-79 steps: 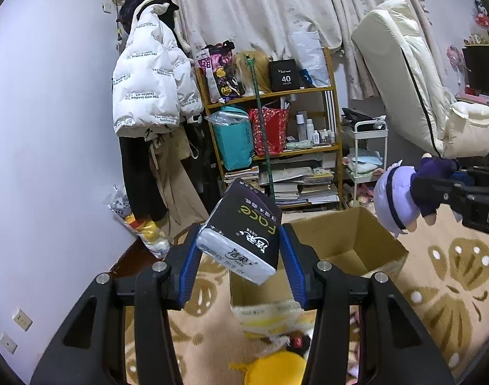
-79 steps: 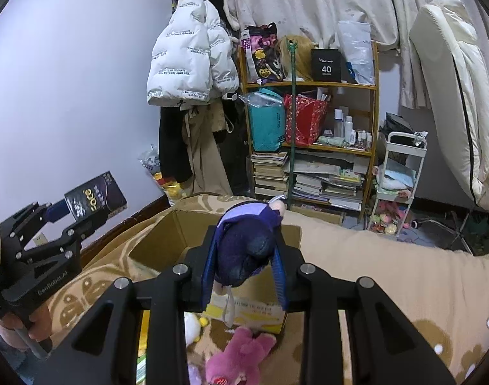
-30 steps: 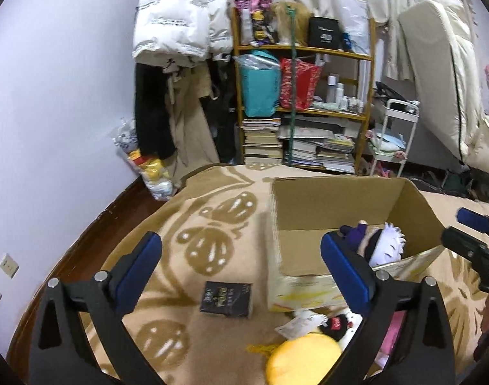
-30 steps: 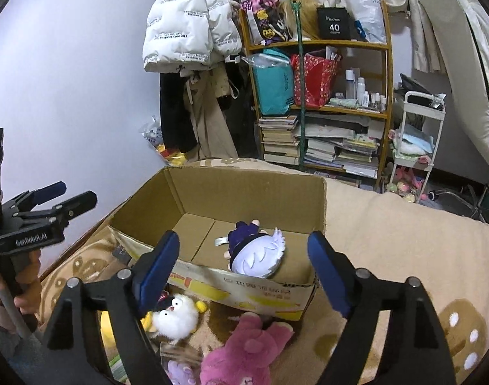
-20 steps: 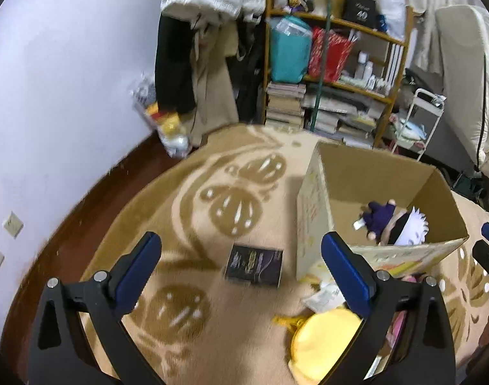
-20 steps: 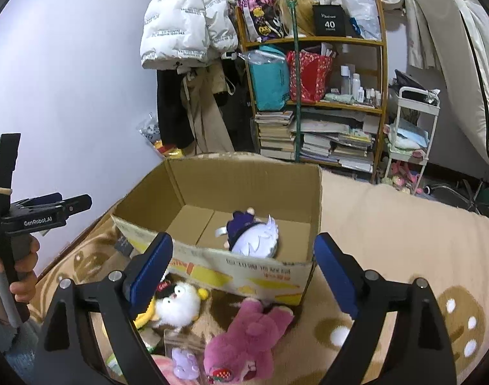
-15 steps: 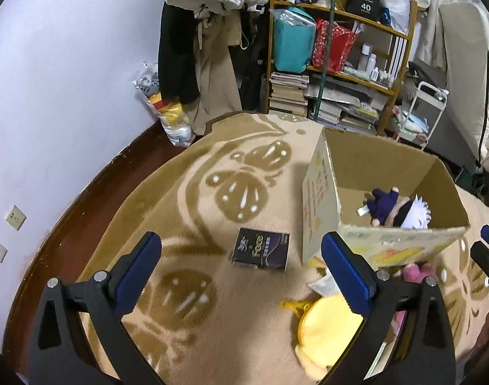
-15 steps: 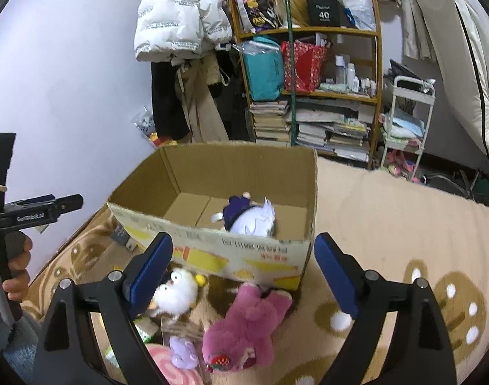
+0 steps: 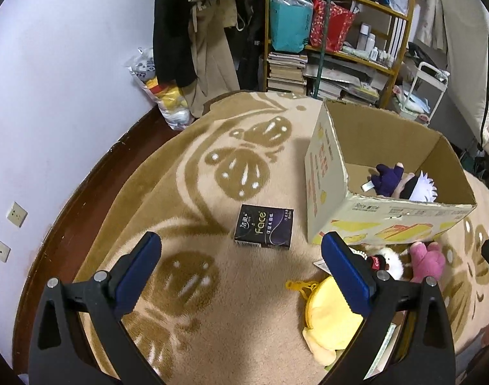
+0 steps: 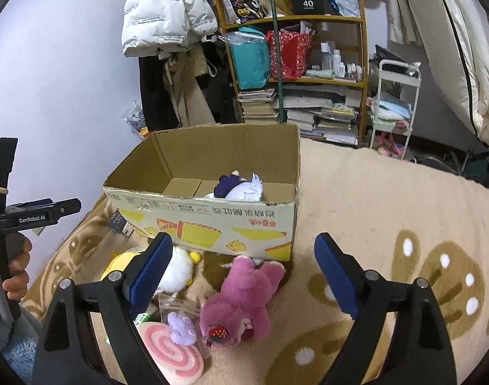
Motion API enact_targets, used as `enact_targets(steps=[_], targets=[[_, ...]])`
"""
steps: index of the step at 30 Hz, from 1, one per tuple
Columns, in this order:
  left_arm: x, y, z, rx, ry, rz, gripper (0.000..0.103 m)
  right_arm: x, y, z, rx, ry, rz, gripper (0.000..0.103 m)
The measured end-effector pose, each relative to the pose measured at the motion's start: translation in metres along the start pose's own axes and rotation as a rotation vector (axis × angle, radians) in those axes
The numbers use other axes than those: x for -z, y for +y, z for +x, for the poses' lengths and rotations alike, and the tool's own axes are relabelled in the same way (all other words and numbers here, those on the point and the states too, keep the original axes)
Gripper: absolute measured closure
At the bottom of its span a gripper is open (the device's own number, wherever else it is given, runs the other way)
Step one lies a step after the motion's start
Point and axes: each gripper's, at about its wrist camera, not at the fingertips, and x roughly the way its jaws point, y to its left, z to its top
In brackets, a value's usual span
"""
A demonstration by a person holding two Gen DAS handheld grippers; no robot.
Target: Organize soft objects
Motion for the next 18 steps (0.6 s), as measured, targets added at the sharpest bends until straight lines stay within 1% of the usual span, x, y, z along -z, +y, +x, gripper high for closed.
enact_targets(steps=[9,14,18], targets=[[-0.002,-0.013,0.023,-0.014,0.042,0.048,0.004,0.005,-0.004,0.021,0.010,0.068,0.011,0.009],[-0.003,-0.017,0.043,0.000,0.092,0.054,0.004,0.013,-0.004,0.037,0.017,0.124,0.003,0.009],[-0.003,-0.022,0.057,-0.007,0.113,0.078,0.004,0.018,-0.005,0.049,0.023,0.170,0.007,0.009]])
